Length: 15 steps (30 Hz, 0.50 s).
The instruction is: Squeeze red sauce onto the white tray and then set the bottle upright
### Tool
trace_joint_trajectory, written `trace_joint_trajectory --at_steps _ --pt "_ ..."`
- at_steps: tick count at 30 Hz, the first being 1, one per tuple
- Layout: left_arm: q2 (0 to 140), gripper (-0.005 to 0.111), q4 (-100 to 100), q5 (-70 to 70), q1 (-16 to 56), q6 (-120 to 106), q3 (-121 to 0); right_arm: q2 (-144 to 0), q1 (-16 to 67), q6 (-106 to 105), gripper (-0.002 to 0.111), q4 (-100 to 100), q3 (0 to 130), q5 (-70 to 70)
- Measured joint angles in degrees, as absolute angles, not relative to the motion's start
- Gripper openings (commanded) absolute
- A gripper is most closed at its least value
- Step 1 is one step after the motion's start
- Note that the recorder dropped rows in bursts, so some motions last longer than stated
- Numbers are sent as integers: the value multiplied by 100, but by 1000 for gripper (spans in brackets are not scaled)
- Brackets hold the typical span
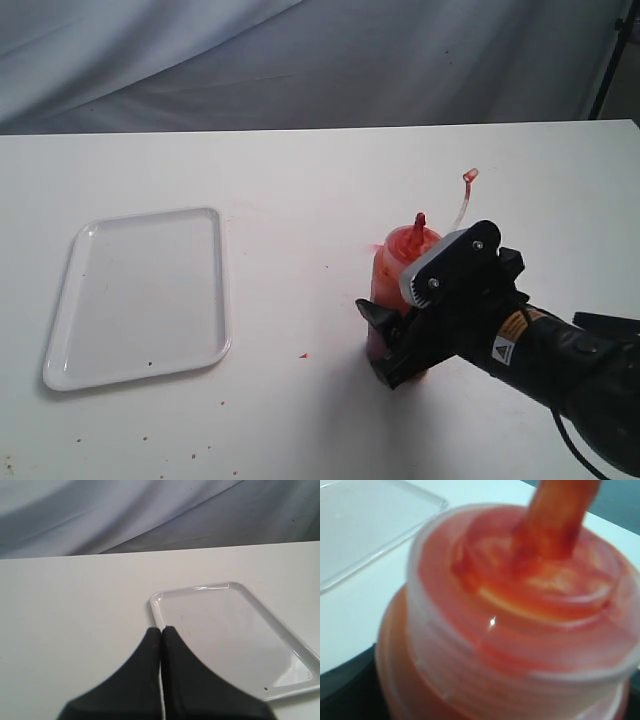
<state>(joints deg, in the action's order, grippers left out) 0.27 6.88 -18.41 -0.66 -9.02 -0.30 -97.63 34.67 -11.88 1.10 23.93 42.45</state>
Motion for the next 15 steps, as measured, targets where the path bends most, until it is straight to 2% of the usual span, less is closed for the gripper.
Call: trace_joint_trajectory --at_steps 5,15 --pt "27 0 688 -1841 -66 -902 -30 -9763 3467 -1188 1 449 2393 4256" --pt "27 0 688 -1841 -66 -902 -30 -9534 3467 -1337 0 598 2393 4211"
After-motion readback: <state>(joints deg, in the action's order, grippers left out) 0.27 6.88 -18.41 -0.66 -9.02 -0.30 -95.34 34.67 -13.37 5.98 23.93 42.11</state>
